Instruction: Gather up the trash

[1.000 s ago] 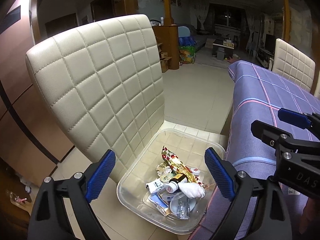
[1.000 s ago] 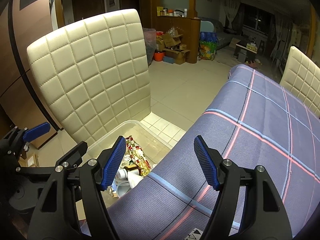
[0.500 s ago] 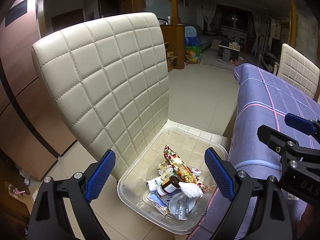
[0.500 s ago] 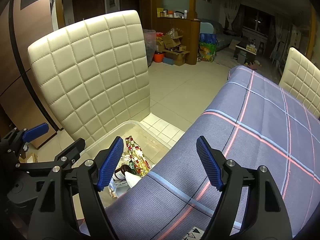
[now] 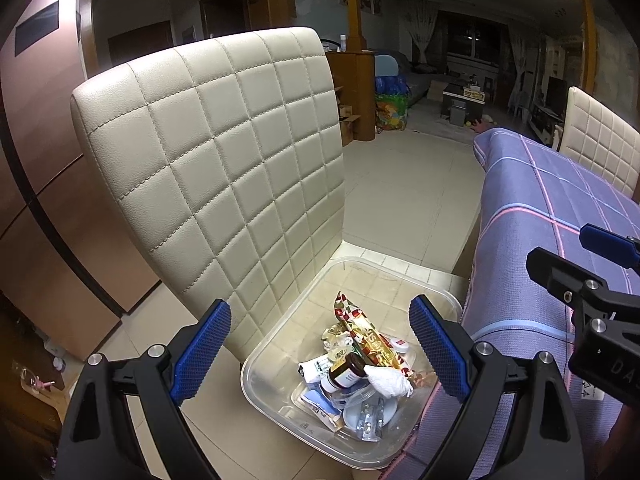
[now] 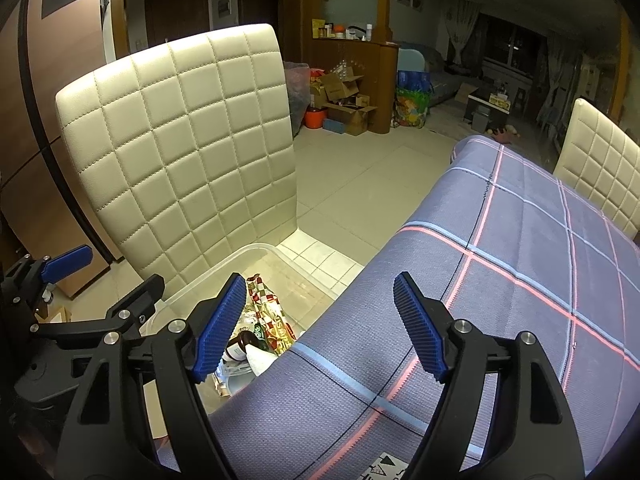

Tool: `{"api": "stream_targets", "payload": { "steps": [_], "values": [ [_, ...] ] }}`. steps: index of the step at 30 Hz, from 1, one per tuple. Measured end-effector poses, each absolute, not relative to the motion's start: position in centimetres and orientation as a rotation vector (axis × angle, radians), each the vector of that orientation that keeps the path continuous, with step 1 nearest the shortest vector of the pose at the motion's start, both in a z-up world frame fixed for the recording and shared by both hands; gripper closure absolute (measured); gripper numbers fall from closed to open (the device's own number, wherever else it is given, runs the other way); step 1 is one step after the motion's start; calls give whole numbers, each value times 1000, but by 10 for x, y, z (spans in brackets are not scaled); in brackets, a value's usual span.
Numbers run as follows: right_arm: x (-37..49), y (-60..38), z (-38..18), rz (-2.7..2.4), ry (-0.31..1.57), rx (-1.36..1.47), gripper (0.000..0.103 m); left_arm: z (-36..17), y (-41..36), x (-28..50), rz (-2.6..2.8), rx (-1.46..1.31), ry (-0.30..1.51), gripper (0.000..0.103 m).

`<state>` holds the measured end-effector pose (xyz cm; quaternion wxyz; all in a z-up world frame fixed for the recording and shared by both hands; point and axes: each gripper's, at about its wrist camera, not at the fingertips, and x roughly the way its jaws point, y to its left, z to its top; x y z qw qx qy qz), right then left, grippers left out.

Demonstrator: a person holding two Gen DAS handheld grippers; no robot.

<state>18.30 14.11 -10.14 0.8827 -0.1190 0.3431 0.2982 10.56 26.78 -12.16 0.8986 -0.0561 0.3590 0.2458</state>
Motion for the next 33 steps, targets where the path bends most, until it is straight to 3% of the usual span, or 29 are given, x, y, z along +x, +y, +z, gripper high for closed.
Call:
{"api": "stream_targets", "payload": {
  "steps": [11,24,33],
  "values": [
    [179,132,-92,600,689,-240,23,-112,262,100,511,-115,723,15],
    [160,73,-63,525,656,-165,4,-86,217,87,505,-94,682,15],
    [125,23,-35,418,595,-158,4,-68,172,75,439,-57,648,15]
  ]
}}
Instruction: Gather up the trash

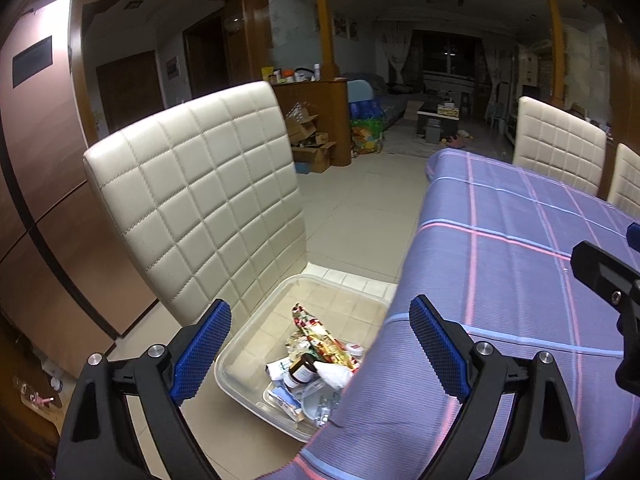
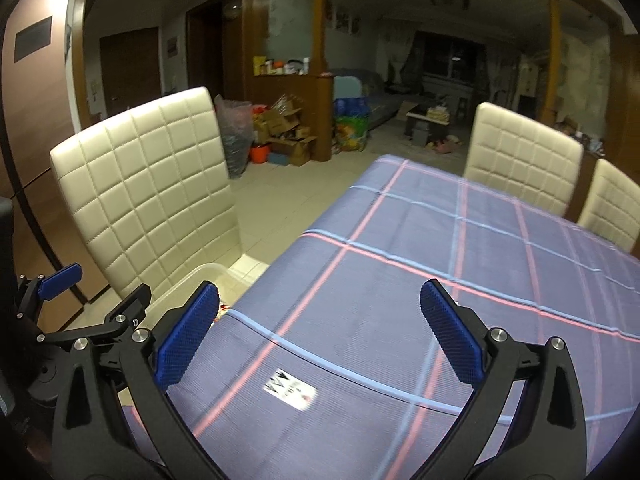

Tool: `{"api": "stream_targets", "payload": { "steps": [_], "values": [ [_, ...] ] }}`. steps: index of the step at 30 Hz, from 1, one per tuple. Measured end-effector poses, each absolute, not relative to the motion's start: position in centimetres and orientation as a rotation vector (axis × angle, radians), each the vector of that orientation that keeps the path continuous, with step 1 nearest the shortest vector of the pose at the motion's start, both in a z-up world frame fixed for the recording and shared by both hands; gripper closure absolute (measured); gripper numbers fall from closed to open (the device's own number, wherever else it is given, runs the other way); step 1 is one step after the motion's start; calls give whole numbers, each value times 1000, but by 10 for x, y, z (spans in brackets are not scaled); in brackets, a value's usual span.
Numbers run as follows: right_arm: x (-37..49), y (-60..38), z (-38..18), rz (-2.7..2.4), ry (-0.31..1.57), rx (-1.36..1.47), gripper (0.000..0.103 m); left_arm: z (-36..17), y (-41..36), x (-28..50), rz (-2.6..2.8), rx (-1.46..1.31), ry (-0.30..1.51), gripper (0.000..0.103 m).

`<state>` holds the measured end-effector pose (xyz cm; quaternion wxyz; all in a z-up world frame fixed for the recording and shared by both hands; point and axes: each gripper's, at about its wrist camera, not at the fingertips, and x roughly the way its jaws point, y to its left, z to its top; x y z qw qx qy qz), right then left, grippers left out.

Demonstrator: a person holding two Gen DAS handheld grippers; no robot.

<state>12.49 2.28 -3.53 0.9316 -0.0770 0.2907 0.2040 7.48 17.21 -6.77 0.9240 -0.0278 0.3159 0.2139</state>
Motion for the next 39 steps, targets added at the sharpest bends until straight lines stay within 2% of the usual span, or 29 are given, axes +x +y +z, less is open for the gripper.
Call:
{"api": "stream_targets", "payload": {
  "steps": [22,39],
  "values": [
    [67,-58,2,302,536,-111,4,-41,102,49,289,-10,608,15],
    [38,-90,9,217,496,-57,4,-40,79,30,254,-17,629,15]
  ]
}}
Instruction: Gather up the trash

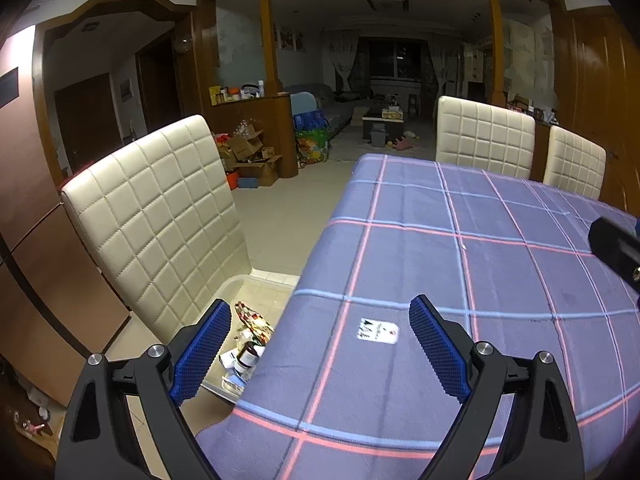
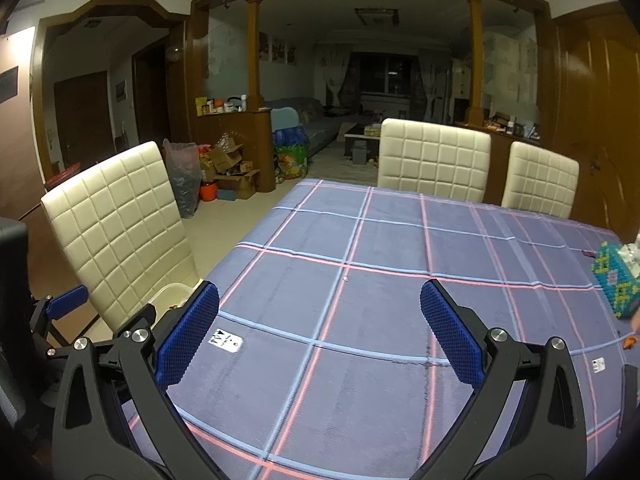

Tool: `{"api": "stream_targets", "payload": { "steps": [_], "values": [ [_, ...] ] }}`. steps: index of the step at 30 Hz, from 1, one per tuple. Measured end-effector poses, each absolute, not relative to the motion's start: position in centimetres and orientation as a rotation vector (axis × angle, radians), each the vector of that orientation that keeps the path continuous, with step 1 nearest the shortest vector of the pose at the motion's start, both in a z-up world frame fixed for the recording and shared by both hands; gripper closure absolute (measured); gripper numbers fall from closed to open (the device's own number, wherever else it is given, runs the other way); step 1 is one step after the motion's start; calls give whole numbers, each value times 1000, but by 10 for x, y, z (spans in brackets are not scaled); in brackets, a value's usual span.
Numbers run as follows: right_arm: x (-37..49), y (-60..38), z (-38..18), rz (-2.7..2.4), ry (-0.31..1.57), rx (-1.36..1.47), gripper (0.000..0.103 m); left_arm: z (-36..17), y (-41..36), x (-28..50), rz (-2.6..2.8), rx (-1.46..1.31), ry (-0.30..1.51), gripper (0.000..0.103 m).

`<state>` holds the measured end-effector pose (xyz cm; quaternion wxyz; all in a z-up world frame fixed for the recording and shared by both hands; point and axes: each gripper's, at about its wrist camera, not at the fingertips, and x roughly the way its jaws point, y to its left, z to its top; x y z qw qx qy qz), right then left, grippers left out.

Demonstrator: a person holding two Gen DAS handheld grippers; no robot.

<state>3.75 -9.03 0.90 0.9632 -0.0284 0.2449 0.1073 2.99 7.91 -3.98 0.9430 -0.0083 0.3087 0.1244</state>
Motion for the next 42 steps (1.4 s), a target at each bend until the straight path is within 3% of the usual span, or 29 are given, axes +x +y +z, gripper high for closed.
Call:
{"api": "stream_targets", "payload": {
  "steps": [14,42],
  "values": [
    [16,-111,14,151,449,-59,4,-30,54,10,184,2,542,15],
    [19,-121,12,147,466,-40,4,-33,43,10,118,6,559,15]
  ]
}}
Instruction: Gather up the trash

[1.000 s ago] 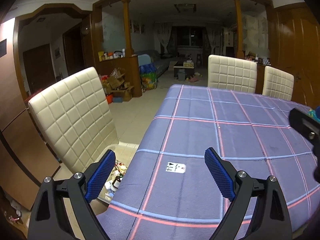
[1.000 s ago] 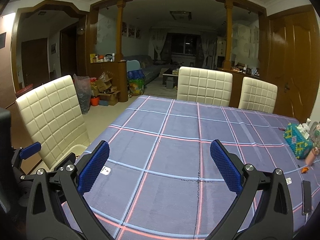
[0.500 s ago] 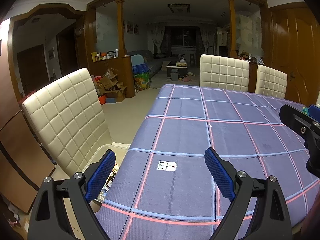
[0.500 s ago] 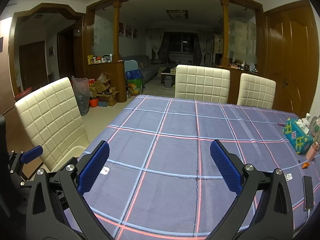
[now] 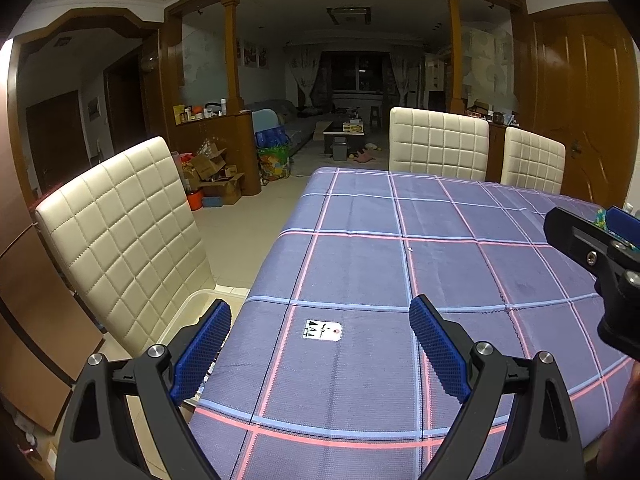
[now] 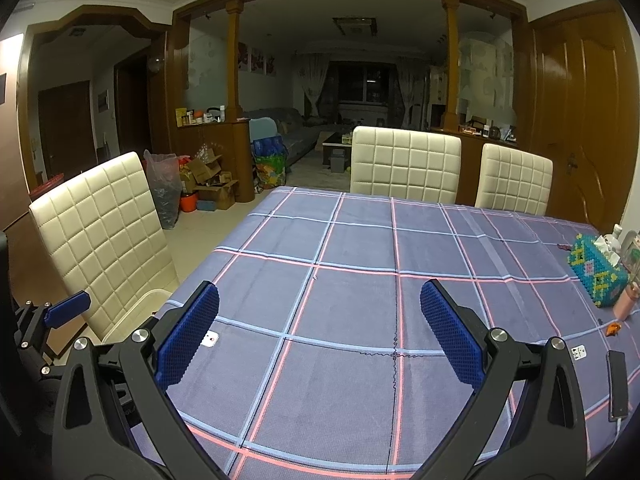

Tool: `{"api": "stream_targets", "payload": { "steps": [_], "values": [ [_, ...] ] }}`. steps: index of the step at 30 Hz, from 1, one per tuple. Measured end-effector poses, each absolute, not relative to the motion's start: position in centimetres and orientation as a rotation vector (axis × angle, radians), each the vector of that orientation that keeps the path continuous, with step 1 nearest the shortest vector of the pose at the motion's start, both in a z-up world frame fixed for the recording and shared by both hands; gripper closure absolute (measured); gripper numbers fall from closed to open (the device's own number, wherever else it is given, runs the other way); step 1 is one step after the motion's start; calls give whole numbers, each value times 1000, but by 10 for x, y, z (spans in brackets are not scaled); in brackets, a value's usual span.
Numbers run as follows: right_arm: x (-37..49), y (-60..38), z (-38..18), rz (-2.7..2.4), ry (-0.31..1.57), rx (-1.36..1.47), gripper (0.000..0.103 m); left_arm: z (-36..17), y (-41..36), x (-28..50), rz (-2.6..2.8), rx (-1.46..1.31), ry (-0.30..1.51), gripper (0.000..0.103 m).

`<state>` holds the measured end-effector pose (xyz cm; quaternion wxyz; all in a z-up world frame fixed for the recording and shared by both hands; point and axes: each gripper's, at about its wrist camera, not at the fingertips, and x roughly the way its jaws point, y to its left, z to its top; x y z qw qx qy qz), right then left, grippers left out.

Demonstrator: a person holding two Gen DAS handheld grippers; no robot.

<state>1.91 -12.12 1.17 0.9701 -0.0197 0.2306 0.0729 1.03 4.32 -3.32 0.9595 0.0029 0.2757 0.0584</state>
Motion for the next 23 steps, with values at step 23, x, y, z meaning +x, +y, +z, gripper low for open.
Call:
{"api": "stream_targets", "payload": {
  "steps": [23],
  "values": [
    [20,-124,7,154,478,-32,4,-34,44,12,132,0,569,15]
  ]
}}
